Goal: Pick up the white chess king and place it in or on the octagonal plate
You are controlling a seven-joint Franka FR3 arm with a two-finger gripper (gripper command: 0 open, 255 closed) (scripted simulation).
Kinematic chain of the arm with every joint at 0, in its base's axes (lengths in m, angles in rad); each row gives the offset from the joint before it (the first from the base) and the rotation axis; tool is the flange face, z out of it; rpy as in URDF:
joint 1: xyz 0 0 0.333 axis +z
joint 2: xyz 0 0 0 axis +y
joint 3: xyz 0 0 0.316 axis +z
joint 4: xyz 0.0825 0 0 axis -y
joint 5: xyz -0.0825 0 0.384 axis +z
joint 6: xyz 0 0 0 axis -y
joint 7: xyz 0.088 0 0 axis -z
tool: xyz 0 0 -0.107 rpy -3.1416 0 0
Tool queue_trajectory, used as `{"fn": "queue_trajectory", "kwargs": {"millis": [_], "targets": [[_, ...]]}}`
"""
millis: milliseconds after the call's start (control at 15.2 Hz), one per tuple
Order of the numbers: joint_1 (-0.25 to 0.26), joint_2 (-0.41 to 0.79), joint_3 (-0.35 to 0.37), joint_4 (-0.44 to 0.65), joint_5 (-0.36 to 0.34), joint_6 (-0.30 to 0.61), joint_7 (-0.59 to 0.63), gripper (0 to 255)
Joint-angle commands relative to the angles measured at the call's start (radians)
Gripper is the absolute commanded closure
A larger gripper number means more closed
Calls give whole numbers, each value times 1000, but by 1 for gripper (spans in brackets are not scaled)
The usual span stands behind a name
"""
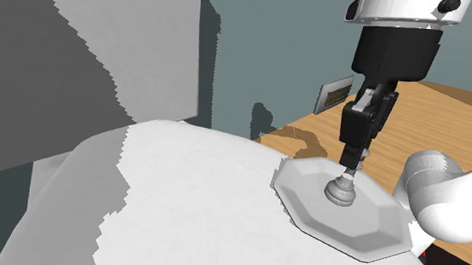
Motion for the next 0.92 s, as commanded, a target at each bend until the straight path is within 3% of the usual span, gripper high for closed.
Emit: {"fn": "queue_trajectory", "kwargs": {"millis": [0,66,396,660,858], "targets": [[0,0,0,0,0,0,0,255],[0,0,0,0,0,0,0,0],[0,0,0,0,0,0,0,0],[-18,71,-21,170,-28,-101,19,0],[-18,71,-22,170,-28,-101,19,0]]}}
